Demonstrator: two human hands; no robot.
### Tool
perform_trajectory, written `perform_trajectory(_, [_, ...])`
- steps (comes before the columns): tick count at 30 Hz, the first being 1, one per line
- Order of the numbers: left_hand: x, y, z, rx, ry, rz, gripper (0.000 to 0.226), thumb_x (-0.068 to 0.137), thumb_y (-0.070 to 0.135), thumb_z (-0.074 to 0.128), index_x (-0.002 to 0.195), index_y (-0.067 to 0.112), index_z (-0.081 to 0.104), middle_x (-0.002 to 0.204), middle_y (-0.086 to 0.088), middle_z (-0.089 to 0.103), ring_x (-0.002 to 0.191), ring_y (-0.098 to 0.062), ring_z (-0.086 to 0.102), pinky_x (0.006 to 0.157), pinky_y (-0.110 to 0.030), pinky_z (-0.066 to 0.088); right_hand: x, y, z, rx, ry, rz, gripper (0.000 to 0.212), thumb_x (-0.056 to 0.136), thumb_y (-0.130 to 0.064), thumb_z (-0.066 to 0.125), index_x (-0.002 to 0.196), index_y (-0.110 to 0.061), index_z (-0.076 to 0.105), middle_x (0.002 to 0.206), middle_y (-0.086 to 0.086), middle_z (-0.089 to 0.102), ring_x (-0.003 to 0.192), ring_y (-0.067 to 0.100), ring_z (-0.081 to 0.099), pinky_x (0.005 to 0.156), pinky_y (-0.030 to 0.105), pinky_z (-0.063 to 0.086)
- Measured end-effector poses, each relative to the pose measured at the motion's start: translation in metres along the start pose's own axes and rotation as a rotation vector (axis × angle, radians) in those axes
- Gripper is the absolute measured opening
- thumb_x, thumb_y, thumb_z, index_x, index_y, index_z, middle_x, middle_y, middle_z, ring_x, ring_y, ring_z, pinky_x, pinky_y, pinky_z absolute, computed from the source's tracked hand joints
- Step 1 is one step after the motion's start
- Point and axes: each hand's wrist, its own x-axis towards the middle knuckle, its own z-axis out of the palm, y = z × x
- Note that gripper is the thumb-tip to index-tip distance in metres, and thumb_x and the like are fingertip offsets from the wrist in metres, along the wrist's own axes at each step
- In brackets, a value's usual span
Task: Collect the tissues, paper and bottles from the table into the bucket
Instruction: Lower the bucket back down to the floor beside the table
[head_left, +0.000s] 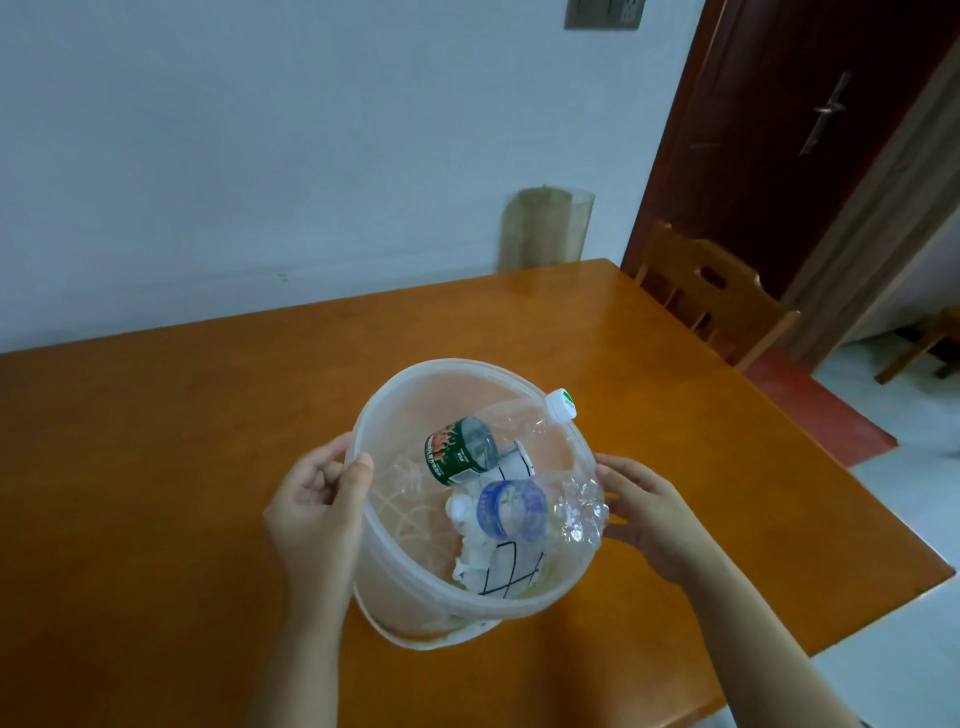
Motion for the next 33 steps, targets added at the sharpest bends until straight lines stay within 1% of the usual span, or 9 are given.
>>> perform_trajectory(1, [-0.001,-0.001,-0.002,-0.005,0.001,-0.015,0.025,0.076,0.015,0.065,0.08,0.04,0.068,0.059,0.012,0.063,0.057,-0.005,0.058,0.054,-0.02,0.051,-0.004,0.001,0.001,0.021,0.0,-0.005,0.022,0.085,-0.024,0.057,0.106,-0.019,0.062,0.094,0.007,0.072,0.085,0.027,0.068,0.067,0.041,0.058])
perform_trajectory(4, [-0.009,-0.002,-0.006,-0.021,0.005,-0.058,0.024,0.078,0.011,0.064,0.081,0.034,0.067,0.068,-0.002,0.063,0.065,-0.018,0.059,0.064,-0.038,0.052,-0.017,0.003,0.002,0.056,0.001,-0.022,0.021,0.084,-0.024,0.057,0.104,-0.02,0.064,0.092,0.005,0.073,0.084,0.024,0.069,0.061,0.035,0.057])
perform_trajectory(5, [-0.012,-0.002,-0.006,-0.024,0.001,-0.065,0.023,0.078,0.01,0.064,0.083,0.033,0.066,0.07,-0.005,0.062,0.066,-0.019,0.059,0.065,-0.039,0.051,-0.021,0.003,0.002,0.063,0.002,-0.027,0.021,0.084,-0.024,0.057,0.104,-0.02,0.063,0.093,0.006,0.072,0.083,0.024,0.069,0.06,0.035,0.057])
perform_trajectory(10, [-0.031,0.003,-0.013,-0.049,-0.039,-0.079,0.02,0.08,0.012,0.063,0.087,0.031,0.064,0.075,-0.007,0.062,0.068,-0.018,0.06,0.062,-0.028,0.052,-0.041,0.001,-0.003,0.077,0.038,-0.07,0.021,0.084,-0.02,0.057,0.105,-0.017,0.062,0.096,0.01,0.068,0.082,0.025,0.066,0.059,0.035,0.057])
perform_trajectory(14, [-0.05,0.011,-0.021,-0.041,-0.1,-0.069,0.019,0.083,0.012,0.061,0.089,0.03,0.063,0.072,-0.009,0.059,0.068,-0.02,0.057,0.064,-0.033,0.05,-0.06,0.002,-0.009,0.113,0.071,-0.103,0.021,0.083,-0.017,0.058,0.104,-0.016,0.062,0.093,0.009,0.068,0.081,0.024,0.067,0.057,0.033,0.057])
perform_trajectory(18, [-0.078,0.022,-0.028,0.033,-0.186,-0.024,0.021,0.085,0.012,0.059,0.089,0.032,0.06,0.07,-0.012,0.059,0.064,-0.021,0.057,0.059,-0.032,0.049,-0.087,0.006,-0.021,0.145,0.076,-0.125,0.024,0.081,-0.018,0.06,0.105,-0.017,0.061,0.096,0.008,0.067,0.085,0.026,0.066,0.057,0.032,0.056])
perform_trajectory(23, [-0.118,0.027,-0.041,0.153,-0.272,-0.061,0.015,0.087,0.017,0.056,0.099,0.026,0.057,0.071,-0.007,0.064,0.059,-0.008,0.063,0.053,-0.019,0.05,-0.124,0.013,-0.042,0.122,0.065,-0.145,0.026,0.079,-0.02,0.062,0.105,-0.018,0.061,0.098,0.007,0.067,0.086,0.024,0.067,0.059,0.033,0.058])
perform_trajectory(26, [-0.143,0.028,-0.051,0.219,-0.292,-0.074,0.015,0.089,0.018,0.053,0.103,0.023,0.055,0.075,-0.008,0.065,0.061,-0.007,0.063,0.051,-0.017,0.05,-0.146,0.018,-0.051,0.064,0.079,-0.155,0.024,0.08,-0.02,0.061,0.105,-0.018,0.061,0.097,0.004,0.067,0.083,0.02,0.067,0.058,0.031,0.058])
perform_trajectory(33, [-0.19,0.033,-0.081,0.3,-0.276,-0.081,0.017,0.09,0.022,0.05,0.106,0.022,0.054,0.083,0.001,0.066,0.068,-0.002,0.063,0.052,-0.016,0.05,-0.198,0.029,-0.054,-0.008,0.086,-0.155,0.029,0.081,-0.02,0.061,0.109,-0.014,0.06,0.1,0.006,0.066,0.089,0.024,0.064,0.07,0.039,0.057])
